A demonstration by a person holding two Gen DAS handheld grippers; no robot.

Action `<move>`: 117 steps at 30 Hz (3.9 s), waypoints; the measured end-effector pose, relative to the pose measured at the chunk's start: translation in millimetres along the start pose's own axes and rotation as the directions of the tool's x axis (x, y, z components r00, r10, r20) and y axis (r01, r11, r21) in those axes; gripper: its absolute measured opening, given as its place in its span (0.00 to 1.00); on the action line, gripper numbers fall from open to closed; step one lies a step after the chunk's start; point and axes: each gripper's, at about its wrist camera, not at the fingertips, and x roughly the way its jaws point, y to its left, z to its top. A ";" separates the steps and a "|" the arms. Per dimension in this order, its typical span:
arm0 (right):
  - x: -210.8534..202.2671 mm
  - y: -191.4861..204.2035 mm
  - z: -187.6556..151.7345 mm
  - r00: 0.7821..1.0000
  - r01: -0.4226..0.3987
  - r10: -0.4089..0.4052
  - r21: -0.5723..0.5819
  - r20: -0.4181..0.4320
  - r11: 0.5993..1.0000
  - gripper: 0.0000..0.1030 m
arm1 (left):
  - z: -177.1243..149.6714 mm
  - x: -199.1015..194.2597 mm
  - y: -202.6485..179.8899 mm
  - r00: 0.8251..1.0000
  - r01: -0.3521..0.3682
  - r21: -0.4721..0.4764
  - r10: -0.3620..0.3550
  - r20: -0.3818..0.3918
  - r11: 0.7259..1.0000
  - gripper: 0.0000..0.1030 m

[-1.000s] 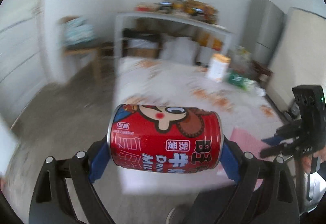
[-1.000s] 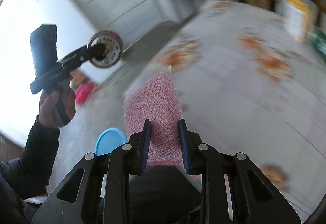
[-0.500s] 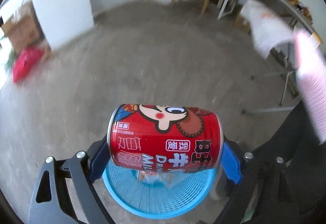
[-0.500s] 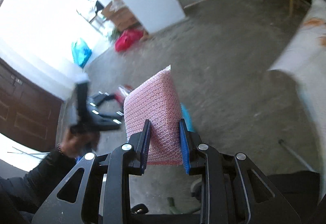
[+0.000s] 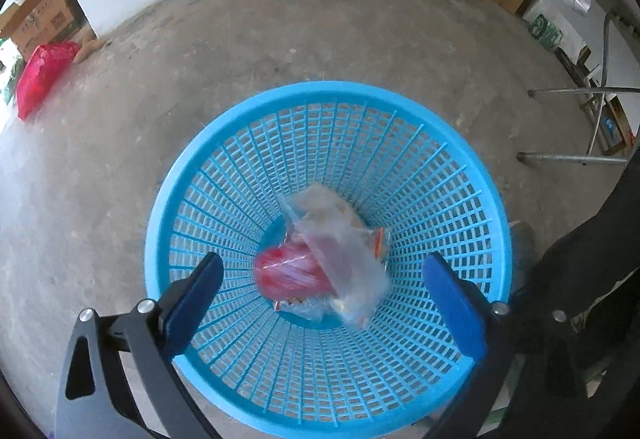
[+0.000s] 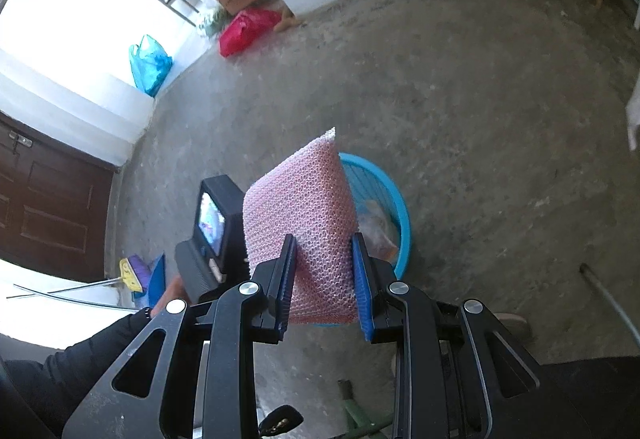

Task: Collect trash
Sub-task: 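Open both grippers to drop the can and sponge into the basket, then bring both open grippers back over the table, then grasp the green plastic bottle with the right gripper, then grasp the white-orange medicine box with the left gripper while the right gripper holds the bottle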

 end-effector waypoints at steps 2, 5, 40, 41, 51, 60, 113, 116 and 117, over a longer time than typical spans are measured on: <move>10.2 -0.3 1.0 1.000 0.011 -0.011 -0.016 -0.022 1.000 0.24 | -0.2 -1.2 5.9 1.000 0.003 -0.013 -0.003 0.003 1.000 0.95; 32.2 3.6 3.5 0.998 0.020 -0.022 -0.027 -0.062 0.999 0.24 | -2.0 -10.2 12.1 1.000 0.005 -0.040 -0.004 0.012 0.999 0.95; -126.4 -73.8 -67.0 0.986 0.164 -0.167 0.168 0.003 0.972 0.92 | 120.9 -164.9 -85.5 0.935 0.077 0.120 -0.114 0.336 0.990 0.95; -144.3 -82.5 -75.2 0.983 0.181 -0.185 0.178 0.005 0.967 0.92 | 134.6 -171.7 -103.7 0.930 0.108 0.147 -0.153 0.334 0.983 0.95; -352.1 -203.9 -150.6 0.893 0.422 -0.449 0.330 0.007 0.844 0.92 | 203.3 -222.9 -253.4 0.869 0.264 0.397 -0.396 0.299 0.879 0.95; -484.3 -386.2 -192.4 0.812 0.498 -0.582 0.555 -0.031 0.666 0.92 | 217.4 -221.6 -356.3 0.865 0.292 0.535 -0.458 0.206 0.793 0.95; -436.5 -480.9 -273.3 0.830 0.501 -0.537 0.625 -0.151 0.599 0.63 | 353.0 -129.6 -790.4 0.856 0.208 0.640 -0.454 0.246 0.739 0.95; -437.9 -486.6 -276.2 0.832 0.500 -0.535 0.620 -0.148 0.605 0.63 | 361.2 -114.9 -793.6 0.849 0.239 0.653 -0.481 0.219 0.719 0.95; -436.7 -480.0 -273.0 0.832 0.500 -0.535 0.620 -0.148 0.605 0.63 | 365.3 -110.4 -794.0 0.844 0.262 0.662 -0.499 0.196 0.703 0.95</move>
